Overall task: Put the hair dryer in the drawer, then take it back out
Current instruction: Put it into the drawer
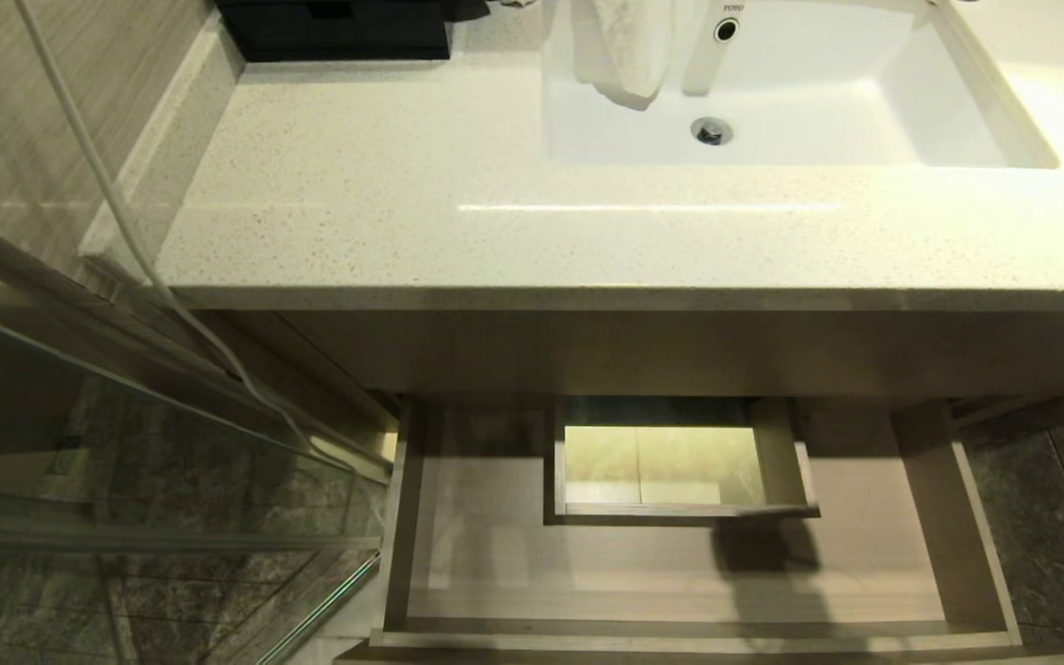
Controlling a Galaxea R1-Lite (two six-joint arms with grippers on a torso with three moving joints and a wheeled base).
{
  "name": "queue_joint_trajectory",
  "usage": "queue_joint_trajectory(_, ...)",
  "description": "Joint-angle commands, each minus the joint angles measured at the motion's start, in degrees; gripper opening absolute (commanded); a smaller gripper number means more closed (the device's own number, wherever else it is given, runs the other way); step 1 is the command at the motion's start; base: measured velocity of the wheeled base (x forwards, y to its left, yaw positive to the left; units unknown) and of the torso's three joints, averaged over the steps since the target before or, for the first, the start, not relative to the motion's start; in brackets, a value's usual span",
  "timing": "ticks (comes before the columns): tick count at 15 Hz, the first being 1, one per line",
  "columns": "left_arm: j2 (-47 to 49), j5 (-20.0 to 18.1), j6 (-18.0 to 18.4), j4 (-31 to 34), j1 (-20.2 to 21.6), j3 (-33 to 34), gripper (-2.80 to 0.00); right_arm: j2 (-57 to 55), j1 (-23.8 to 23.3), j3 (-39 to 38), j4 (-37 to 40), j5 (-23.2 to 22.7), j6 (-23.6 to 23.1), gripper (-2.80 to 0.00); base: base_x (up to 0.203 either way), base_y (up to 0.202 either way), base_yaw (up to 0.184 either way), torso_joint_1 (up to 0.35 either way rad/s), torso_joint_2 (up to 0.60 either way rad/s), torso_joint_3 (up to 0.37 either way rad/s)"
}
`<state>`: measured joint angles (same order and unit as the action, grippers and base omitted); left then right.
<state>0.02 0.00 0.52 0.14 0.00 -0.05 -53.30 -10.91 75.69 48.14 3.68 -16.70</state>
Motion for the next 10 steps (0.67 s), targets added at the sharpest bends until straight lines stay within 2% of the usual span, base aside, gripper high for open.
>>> queue_joint_trajectory(1, -0.02, 0.00, 0.00, 0.04, 0.00, 0.02, -2.80, 0.04, 0.01, -0.02, 0.28, 0.01, -0.17, -2.80, 0.000, 0.000, 0.000, -0.226, 0.02, -0.188)
queue_joint_trajectory(10, -0.02, 0.00, 0.00, 0.04, 0.00, -0.04, -2.80, 0.85, 0.01, -0.90, 0.27, -0.05, -0.17, -2.80, 0.000, 0.000, 0.000, -0.254, -0.03, -0.284)
